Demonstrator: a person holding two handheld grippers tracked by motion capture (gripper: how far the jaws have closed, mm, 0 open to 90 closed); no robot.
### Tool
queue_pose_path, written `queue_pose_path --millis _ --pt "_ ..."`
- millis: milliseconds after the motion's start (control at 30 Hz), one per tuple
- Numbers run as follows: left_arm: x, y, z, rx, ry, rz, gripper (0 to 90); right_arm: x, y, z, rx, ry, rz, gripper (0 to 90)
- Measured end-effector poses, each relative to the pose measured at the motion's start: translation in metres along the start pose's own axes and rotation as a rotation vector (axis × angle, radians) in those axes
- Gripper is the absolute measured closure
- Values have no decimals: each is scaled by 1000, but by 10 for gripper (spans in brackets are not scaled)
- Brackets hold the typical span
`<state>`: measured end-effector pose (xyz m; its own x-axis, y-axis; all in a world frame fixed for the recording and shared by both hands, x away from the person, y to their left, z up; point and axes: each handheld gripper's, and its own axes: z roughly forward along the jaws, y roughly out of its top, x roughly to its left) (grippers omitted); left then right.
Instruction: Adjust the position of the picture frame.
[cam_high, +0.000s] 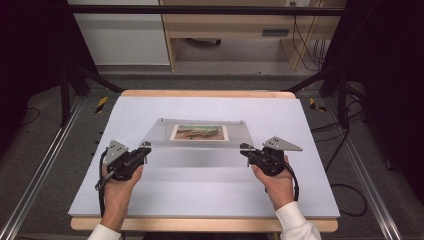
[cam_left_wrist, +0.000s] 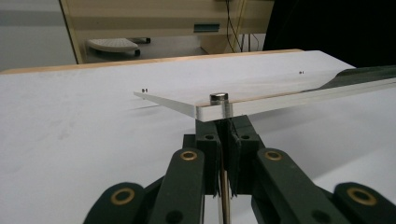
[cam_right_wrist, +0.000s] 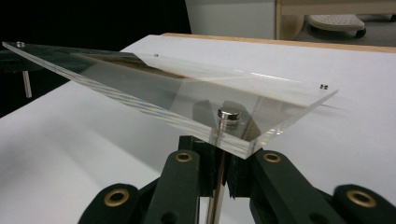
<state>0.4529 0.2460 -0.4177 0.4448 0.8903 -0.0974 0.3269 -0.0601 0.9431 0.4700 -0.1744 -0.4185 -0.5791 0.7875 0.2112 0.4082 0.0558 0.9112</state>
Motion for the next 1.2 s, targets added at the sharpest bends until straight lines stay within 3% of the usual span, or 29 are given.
queue_pose_path --millis 233,567,800,1200 --pt "-4 -7 12 21 -13 -10 838 -10 -7 -1 15 -16 16 840" --pt "-9 -16 13 23 -21 -12 838 -16 -17 -3 16 -21 29 844" --pt "-10 -25 11 56 -27 -14 840 -14 -25 -3 26 -35 28 847" --pt "-9 -36 10 124 -34 -13 845 -7 -43 -3 93 -64 26 849"
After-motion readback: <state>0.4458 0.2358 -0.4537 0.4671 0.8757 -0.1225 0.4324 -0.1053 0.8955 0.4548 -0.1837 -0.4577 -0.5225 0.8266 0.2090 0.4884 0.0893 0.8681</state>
